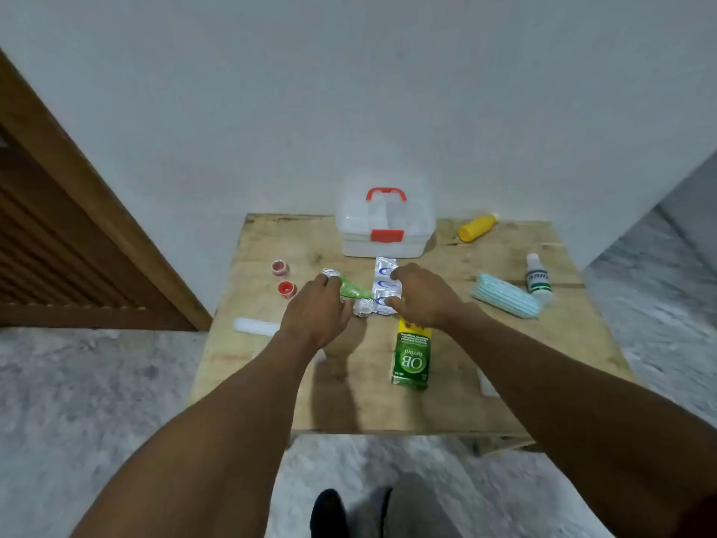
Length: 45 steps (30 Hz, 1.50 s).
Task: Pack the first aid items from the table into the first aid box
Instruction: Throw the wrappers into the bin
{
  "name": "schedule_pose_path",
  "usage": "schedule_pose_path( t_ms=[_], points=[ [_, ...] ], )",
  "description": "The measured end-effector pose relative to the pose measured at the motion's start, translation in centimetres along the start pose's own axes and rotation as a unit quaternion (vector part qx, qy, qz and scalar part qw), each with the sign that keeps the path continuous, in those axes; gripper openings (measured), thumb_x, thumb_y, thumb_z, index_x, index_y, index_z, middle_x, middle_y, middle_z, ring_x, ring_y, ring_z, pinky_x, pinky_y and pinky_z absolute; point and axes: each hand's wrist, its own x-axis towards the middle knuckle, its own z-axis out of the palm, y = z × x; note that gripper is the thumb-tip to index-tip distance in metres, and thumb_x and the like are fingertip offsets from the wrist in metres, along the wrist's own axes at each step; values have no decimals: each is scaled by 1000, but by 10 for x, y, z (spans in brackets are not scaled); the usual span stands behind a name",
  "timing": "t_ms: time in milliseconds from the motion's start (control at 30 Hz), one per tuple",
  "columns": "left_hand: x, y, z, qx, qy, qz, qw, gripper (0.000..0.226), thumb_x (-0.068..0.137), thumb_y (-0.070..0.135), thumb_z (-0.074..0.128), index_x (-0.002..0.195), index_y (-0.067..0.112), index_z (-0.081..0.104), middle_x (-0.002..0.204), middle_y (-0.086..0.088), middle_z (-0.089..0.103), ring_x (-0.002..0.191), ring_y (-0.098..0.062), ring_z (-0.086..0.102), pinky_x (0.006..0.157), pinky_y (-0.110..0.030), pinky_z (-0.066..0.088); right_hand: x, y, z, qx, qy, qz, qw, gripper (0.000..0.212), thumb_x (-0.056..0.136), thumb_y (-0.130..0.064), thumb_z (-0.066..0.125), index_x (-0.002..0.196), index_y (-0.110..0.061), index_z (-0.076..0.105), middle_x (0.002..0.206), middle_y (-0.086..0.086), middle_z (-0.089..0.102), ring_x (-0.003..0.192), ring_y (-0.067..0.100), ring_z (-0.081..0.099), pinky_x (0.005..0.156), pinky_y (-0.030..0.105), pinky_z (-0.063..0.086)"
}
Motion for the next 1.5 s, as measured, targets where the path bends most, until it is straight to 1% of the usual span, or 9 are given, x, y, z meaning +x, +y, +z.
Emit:
schedule_pose_path(
  t_ms=[200, 433, 567, 733, 933, 1067, 1233, 1367, 1500],
  points=[
    [41, -18, 36, -21, -40, -43, 998, 46, 94, 39, 53, 127, 6, 53, 124, -16, 55, 112, -35, 54, 83, -40, 43, 49, 22, 27, -23, -60, 22, 998, 52, 88, -27, 65, 134, -6, 50, 131, 15, 53, 119, 33, 51, 93, 34, 41],
    [83, -24, 65, -30, -87, -120, 988, 77, 81, 55, 65, 137, 6, 44, 131, -15, 46, 121, -33, 43, 94, -43, 43, 99, 40, 46, -31, -119, -8, 992, 64, 76, -37, 77, 126, -5, 55, 127, 16, 54, 114, 36, 53, 95, 42, 46],
    [91, -27, 75, 17, -113, -98, 989, 89, 72, 57, 74, 136, 3, 43, 133, -14, 42, 123, -30, 36, 93, -41, 43, 109, 50, 53, -66, -123, -34, 990, 71, 71, -37, 81, 126, -1, 54, 128, 18, 51, 113, 38, 51, 98, 42, 44],
    [91, -39, 80, -10, -118, -72, 990, 77, 68, 47, 79, 131, 11, 53, 135, -7, 44, 125, -27, 36, 94, -40, 45, 113, 53, 52, -77, -128, -48, 988, 71, 73, -38, 80, 131, -6, 54, 134, 14, 49, 117, 33, 49, 101, 34, 36],
    [92, -42, 79, -45, -118, -34, 991, 43, 86, 23, 66, 128, 16, 63, 126, -8, 55, 117, -29, 44, 91, -39, 45, 108, 55, 55, -26, -118, -35, 992, 40, 82, -22, 70, 119, -8, 64, 116, 16, 57, 109, 34, 54, 89, 34, 40],
    [86, -47, 72, -83, -90, -41, 992, 28, 86, 20, 63, 112, 19, 71, 99, -6, 63, 100, -29, 53, 74, -35, 45, 108, 55, 56, 23, -100, -17, 995, 4, 74, -18, 52, 74, -16, 56, 83, 14, 53, 74, 36, 46, 66, 33, 31],
    [77, -45, 53, -131, -16, -45, 990, 24, 82, 13, 69, 106, 17, 74, 93, -5, 70, 90, -25, 62, 71, -32, 43, 103, 56, 43, 69, -62, -8, 996, 38, 72, -26, 55, 97, -2, 69, 95, 17, 67, 89, 36, 60, 69, 30, 36],
    [64, -43, 33, -193, 24, -80, 978, 17, 79, 21, 76, 95, 21, 70, 82, 8, 70, 81, -16, 65, 69, -28, 46, 81, 49, 21, 112, 12, -21, 993, 24, 75, -9, 73, 98, 0, 71, 94, 16, 72, 87, 35, 64, 69, 25, 33],
    [55, -33, 7, -249, 36, -50, 967, 18, 76, 23, 79, 93, 21, 72, 83, 11, 72, 81, -8, 66, 78, -35, 55, 46, 40, -6, 142, 75, -10, 987, 26, 73, -19, 66, 95, -7, 72, 90, 9, 72, 84, 26, 63, 67, 24, 33]
  ],
)
